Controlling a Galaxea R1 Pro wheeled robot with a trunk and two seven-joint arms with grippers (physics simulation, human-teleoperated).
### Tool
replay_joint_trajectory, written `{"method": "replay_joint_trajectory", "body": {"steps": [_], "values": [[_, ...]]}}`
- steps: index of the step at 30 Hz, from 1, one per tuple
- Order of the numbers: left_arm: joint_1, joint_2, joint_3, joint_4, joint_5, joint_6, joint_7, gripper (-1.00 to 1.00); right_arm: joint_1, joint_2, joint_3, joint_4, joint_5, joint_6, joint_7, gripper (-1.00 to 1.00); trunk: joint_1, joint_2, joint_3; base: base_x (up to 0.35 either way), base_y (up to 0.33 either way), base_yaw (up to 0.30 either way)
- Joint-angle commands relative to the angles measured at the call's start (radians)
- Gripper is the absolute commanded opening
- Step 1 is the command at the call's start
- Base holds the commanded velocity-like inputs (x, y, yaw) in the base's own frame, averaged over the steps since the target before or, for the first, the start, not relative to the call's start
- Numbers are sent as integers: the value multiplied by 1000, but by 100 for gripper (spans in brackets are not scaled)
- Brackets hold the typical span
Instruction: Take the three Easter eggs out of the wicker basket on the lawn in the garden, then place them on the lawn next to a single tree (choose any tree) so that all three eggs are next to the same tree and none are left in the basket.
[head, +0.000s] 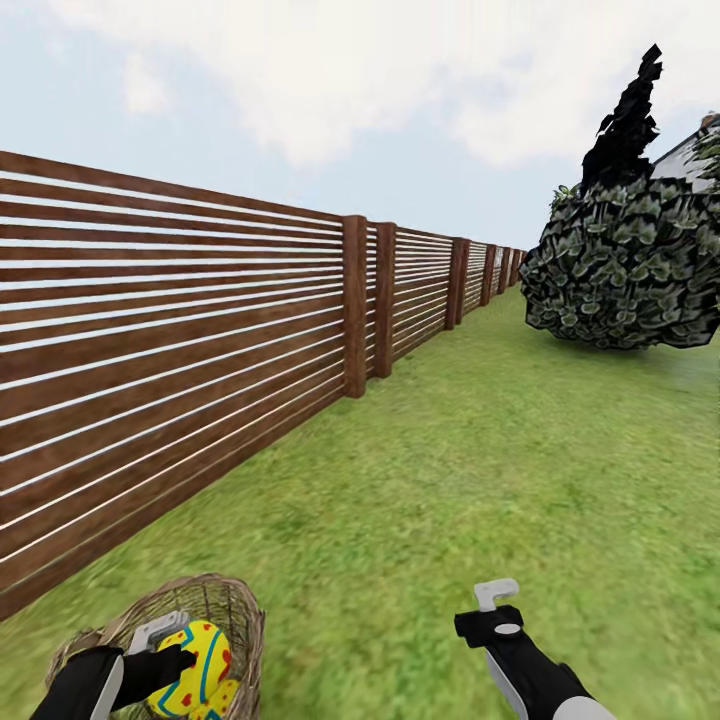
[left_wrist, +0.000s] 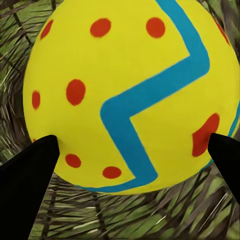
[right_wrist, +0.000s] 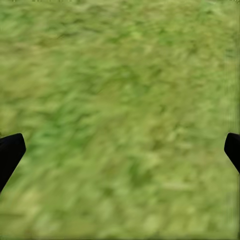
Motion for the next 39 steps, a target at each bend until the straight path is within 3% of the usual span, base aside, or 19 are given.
{"method": "replay_joint_trajectory", "body": {"steps": [1,12,21,39], "values": [[-1,-1,4,-1,-10,4,-9,-100,0,0,4,-2,7,8,-5,100,-4,7,2,-4,0,0],[-1,-2,4,-3,-8,3,-9,-100,0,1,5,-1,9,8,-4,100,-46,84,37,-8,0,0],[-1,-2,3,2,-8,2,-9,-100,0,3,6,0,9,8,-4,100,-81,147,65,-283,0,0],[-1,-2,4,-3,-7,2,-9,-100,0,9,6,0,12,8,-4,100,-150,273,121,-7,-4,0]]}}
